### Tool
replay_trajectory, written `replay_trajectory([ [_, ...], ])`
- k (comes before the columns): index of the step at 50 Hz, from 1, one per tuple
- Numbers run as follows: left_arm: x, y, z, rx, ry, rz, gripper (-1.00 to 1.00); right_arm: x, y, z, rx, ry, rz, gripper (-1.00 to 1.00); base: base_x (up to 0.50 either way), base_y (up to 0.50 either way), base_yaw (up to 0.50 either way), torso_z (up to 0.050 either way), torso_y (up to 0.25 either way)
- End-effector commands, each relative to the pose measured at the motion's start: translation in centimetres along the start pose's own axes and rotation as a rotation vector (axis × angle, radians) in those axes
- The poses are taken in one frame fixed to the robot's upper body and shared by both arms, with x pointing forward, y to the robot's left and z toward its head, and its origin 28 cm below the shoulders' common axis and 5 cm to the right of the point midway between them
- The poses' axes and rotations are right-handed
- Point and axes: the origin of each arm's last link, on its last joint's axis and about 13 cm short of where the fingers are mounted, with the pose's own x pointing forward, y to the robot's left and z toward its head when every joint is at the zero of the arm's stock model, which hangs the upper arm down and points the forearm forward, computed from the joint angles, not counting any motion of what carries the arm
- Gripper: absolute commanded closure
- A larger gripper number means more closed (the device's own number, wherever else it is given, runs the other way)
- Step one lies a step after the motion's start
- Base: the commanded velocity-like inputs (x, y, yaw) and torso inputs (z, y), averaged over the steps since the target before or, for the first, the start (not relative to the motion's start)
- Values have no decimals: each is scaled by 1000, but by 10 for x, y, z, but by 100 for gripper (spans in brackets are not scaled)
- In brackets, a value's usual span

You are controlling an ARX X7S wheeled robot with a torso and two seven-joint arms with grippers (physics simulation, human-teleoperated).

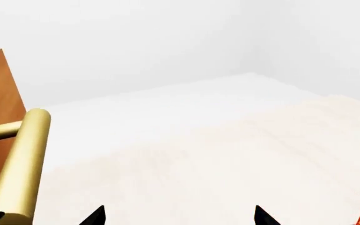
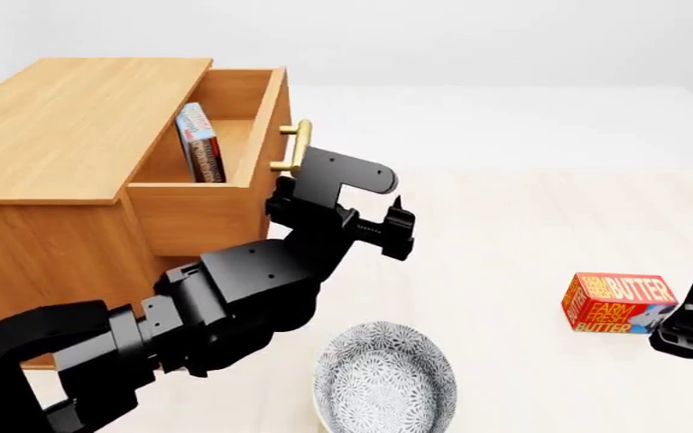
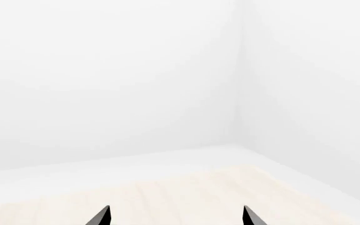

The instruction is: Put the chocolate pudding in the top drawer of the cabinet and close it.

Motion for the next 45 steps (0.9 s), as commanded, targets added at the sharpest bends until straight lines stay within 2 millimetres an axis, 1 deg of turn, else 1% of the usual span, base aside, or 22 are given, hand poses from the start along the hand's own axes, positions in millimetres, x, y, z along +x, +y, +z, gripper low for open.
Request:
replay_trajectory([
  [1, -4, 20, -8, 4, 16, 72, -100, 1, 3, 1, 2, 0, 7, -100, 0, 0, 0, 0, 0],
  [9, -8, 29, -11, 8, 16, 99, -100, 3, 7, -1, 2, 2, 7, -100, 0, 0, 0, 0, 0],
  [20, -9, 40, -16, 9, 26, 135, -100, 2, 3, -1, 6, 4, 6, -100, 0, 0, 0, 0, 0],
  [27, -15, 44, -14, 10, 26, 161, -100, 2, 5, -1, 4, 4, 5, -100, 0, 0, 0, 0, 0],
  [33, -21, 49, -13, 10, 21, 187, -100, 0, 1, 0, 5, 3, 4, -100, 0, 0, 0, 0, 0],
  [39, -26, 57, -16, 19, 25, 216, -100, 0, 0, 0, 7, 2, 6, -100, 0, 0, 0, 0, 0],
  [45, -31, 68, -16, 14, 17, 253, -100, 1, 2, 0, 4, 4, 9, -100, 0, 0, 0, 0, 0],
])
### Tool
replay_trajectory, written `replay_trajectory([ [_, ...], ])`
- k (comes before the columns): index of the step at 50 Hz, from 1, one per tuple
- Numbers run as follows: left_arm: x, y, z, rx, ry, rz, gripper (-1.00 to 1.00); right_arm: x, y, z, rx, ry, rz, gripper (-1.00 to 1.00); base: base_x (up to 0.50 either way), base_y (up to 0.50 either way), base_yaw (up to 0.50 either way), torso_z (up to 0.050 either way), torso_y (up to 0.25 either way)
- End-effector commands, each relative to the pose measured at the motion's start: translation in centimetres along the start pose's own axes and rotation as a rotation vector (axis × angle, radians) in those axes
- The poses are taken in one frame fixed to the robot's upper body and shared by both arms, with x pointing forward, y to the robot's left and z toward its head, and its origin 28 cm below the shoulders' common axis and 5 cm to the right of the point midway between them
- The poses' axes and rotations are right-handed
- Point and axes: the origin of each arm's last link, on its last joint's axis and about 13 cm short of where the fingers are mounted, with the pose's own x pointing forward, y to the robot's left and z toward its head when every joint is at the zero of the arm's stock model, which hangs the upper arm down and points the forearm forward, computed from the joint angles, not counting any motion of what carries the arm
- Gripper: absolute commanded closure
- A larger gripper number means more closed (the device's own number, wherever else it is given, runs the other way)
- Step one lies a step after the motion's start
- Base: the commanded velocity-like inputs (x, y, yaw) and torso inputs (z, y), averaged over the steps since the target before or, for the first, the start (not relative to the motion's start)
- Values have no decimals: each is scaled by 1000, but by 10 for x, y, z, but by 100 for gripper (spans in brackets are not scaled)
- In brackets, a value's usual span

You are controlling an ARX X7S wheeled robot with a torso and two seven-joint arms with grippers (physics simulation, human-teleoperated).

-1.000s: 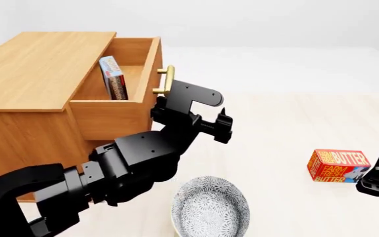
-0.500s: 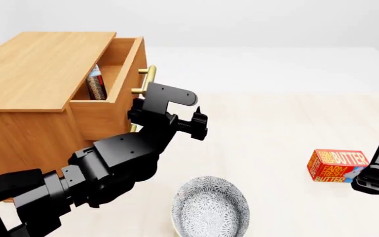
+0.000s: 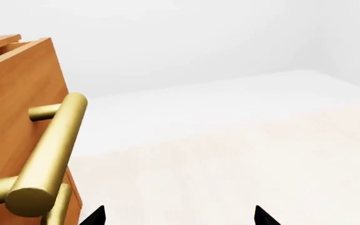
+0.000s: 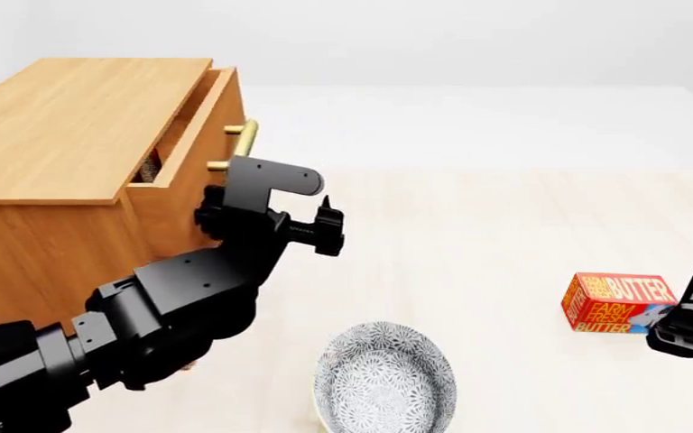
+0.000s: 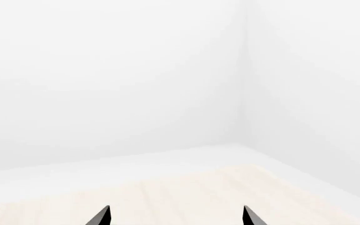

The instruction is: Put the chocolate pudding in the top drawer of the cabinet and close it.

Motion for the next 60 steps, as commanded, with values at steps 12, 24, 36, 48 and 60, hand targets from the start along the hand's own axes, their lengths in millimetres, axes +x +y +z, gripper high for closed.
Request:
replay_trajectory([
  [12, -14, 37, 0, 5, -14, 139, -100, 0, 2, -1, -4, 3, 5, -100, 0, 0, 0, 0, 0],
  [24, -25, 53, 6, 12, -35, 198, -100, 0, 4, -2, -6, 3, 4, -100, 0, 0, 0, 0, 0],
  [36, -37, 58, 8, 4, -54, 212, -100, -1, 4, -1, -8, 0, 7, -100, 0, 0, 0, 0, 4],
  [48, -71, 38, 14, -2, -97, -107, -100, 4, 14, -2, -16, -1, 24, -100, 0, 0, 0, 0, 6],
  [60, -130, 34, 19, 17, -227, -203, -100, -2, 19, 1, -23, -21, 79, -100, 0, 0, 0, 0, 0],
])
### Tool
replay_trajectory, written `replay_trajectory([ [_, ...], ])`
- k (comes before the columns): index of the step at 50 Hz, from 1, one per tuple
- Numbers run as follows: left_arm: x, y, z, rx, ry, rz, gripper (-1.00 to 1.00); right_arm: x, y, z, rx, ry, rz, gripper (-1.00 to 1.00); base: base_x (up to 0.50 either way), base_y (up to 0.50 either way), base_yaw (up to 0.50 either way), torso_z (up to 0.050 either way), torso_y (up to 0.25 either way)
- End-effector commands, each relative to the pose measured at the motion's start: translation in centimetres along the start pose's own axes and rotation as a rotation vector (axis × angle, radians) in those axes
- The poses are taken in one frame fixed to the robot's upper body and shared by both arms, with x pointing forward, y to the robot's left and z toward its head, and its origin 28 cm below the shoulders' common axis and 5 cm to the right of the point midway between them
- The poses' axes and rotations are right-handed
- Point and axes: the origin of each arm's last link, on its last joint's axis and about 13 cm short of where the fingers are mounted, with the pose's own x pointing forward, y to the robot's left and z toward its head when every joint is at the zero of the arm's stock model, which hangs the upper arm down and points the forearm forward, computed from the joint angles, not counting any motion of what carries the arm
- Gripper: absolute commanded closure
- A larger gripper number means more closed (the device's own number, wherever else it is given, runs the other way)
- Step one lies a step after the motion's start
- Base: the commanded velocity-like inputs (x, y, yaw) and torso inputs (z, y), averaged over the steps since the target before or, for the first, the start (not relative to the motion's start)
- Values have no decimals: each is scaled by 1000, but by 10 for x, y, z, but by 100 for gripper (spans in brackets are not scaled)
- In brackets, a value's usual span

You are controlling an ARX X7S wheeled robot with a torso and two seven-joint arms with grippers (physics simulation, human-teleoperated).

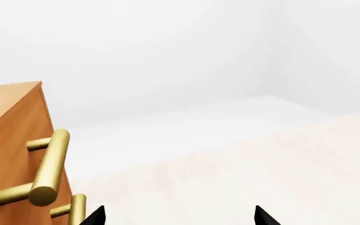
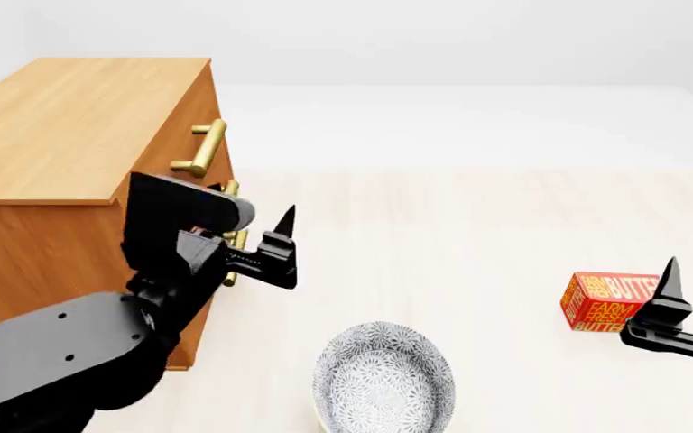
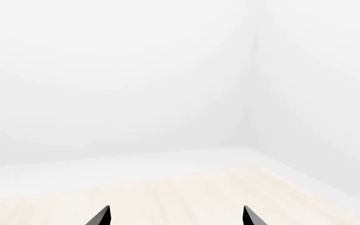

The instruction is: Put the chocolate pudding in the top drawer of the cabinet and close it.

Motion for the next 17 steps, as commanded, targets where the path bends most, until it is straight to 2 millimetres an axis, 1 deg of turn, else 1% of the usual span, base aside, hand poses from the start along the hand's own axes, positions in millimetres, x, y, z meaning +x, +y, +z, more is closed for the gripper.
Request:
replay_trajectory([
  [1, -50, -8, 10, 20, -107, -72, -100, -5, 4, 4, -3, -21, 52, -100, 0, 0, 0, 0, 0],
  [9, -93, -11, 7, 41, -200, -35, -100, -17, 11, 10, -13, -56, 122, -100, 0, 0, 0, 0, 0],
  [14, -118, -12, 1, 49, -255, -11, -100, -26, 17, 15, -7, -90, 163, -100, 0, 0, 0, 0, 0],
  [17, -132, -14, -4, 57, -289, 0, -100, -35, 18, 17, 2, -113, 183, -100, 0, 0, 0, 0, 0],
])
